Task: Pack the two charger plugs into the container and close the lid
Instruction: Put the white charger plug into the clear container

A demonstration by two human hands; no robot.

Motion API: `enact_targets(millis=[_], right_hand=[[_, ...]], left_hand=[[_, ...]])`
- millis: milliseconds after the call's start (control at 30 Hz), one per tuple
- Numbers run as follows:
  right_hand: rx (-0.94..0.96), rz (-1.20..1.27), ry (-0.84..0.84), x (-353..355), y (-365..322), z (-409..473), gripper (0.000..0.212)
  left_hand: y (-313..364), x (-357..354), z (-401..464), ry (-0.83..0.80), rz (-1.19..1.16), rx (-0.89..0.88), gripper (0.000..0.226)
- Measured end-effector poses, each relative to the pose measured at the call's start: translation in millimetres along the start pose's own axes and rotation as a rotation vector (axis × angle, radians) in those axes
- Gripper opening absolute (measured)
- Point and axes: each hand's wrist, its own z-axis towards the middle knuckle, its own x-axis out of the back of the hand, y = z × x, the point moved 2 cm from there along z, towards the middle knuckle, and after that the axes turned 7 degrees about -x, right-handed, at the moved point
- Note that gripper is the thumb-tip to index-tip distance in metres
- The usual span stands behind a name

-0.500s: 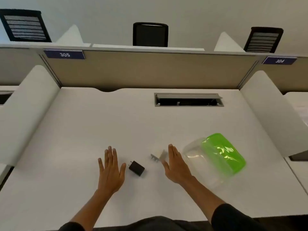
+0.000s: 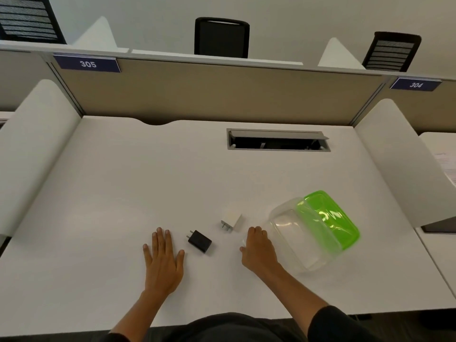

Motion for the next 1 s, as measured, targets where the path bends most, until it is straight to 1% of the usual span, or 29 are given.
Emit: enact_targets(millis=[100,200,333,433,500,633,767,867,1000], right_hand=[[0.000,0.009,-0.013,0.9,-1.5,1.2,0.044],[0.011,0.062,-0.021,5.4,-2.2,3.8,0.045],[0.010,0.296,-0.006,24.0,-0.6,8.9,0.054],[0.017,0.468,0.055,48.7,5.2,14.8,0.059],[0.011,0.523,0.117,67.2,12.9,21.0,0.063],[-0.084,0.559,0.209,96.9,42.4,33.6,0.065],[-0.187,0.565,0.217,105.4,83.1,37.2,0.062],[-0.238,0.533,0.178,100.4,105.6,37.3,0.061],[-0.270,0.459,0.057,90.1,116.4,37.8,0.067]], left_hand=[[0.5,-1.1,0.4,0.006,0.007,-0.004,0.102],[-1.6,-3.1,0.3,0.009,0.011,-0.001,0.101],[-4.0,-6.1,1.2,0.012,0.011,0.005,0.100],[-4.3,-7.6,2.1,0.014,0.019,0.016,0.099],[-4.2,-8.1,2.8,0.014,0.017,0.025,0.099],[-2.2,-8.6,3.7,0.008,0.014,0.044,0.100],[-2.1,-9.4,4.1,-0.003,0.015,0.061,0.101],[-1.3,-11.3,4.2,-0.013,0.015,0.073,0.102],[-0.1,-13.8,2.9,-0.023,0.016,0.081,0.104]])
